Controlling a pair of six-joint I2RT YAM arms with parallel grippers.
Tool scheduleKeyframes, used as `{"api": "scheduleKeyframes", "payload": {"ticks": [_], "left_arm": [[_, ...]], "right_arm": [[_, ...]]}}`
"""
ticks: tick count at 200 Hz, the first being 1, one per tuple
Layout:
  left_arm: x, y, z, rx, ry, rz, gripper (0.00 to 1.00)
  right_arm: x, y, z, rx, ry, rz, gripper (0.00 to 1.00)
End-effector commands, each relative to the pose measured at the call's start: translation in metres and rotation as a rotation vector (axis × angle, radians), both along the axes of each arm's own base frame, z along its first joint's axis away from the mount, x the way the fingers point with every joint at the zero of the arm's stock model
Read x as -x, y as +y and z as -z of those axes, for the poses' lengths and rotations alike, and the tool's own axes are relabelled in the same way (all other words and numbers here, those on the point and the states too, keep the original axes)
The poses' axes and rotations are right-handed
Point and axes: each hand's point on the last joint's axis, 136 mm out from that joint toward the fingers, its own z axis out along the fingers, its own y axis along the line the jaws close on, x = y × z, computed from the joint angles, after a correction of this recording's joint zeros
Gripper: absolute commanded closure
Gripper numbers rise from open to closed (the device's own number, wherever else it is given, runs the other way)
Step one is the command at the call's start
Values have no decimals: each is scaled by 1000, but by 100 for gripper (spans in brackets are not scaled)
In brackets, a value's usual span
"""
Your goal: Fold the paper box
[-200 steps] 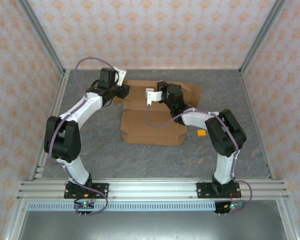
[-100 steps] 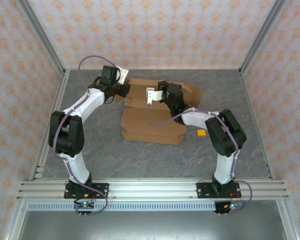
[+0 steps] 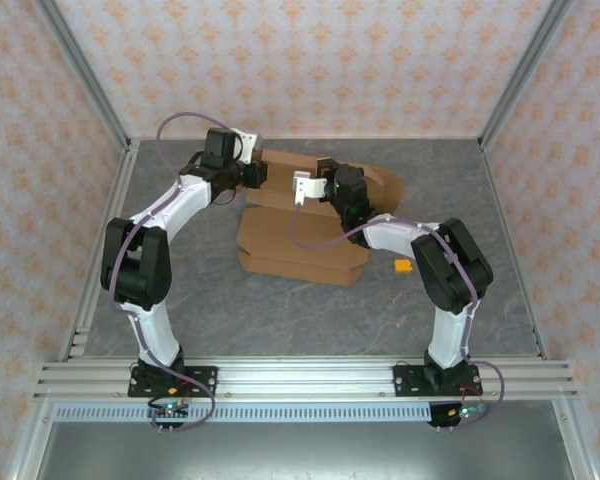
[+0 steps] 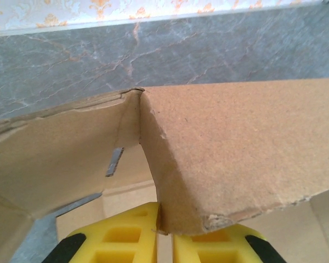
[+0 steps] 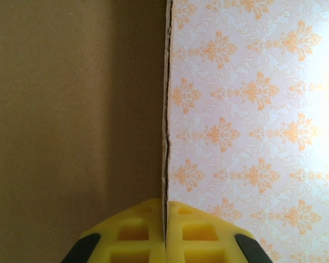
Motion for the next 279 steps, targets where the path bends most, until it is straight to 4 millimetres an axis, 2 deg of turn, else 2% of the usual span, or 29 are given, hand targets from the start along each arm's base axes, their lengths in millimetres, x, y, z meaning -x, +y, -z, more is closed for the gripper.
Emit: {"api": "scheduleKeyframes", "payload": {"ticks": [1, 39, 74, 106, 148, 174, 187, 213, 252, 279], "left_arm": [[-19, 1, -17, 81, -79, -32, 86], [-14, 7, -13, 55, -72, -34, 80], [-3, 43, -8, -21, -51, -137, 64], [22, 70, 3, -78, -11, -189, 50], [52, 54, 14, 63, 29, -134, 46], [58, 62, 28, 80, 44, -204, 46], [58, 60, 34, 98, 49, -215, 46], [53, 68, 51, 31, 72, -281, 45], [41, 51, 73, 31, 97, -264, 45], [32, 53, 84, 43, 81, -328, 45]], "right_arm": [[8, 21, -17, -41, -24, -91, 100], [7, 19, -17, -30, -23, -81, 100], [2, 13, -17, -6, -31, -60, 100], [1, 11, -21, 0, -27, -58, 100], [0, 11, -23, 4, -13, -54, 100], [-1, 11, -20, 2, 13, -46, 100], [-3, 12, -21, -3, 20, -44, 100], [-7, 12, -18, 4, 27, -35, 100], [-9, 13, -17, -3, 33, -31, 100], [-9, 12, -18, -1, 33, -27, 100]]}}
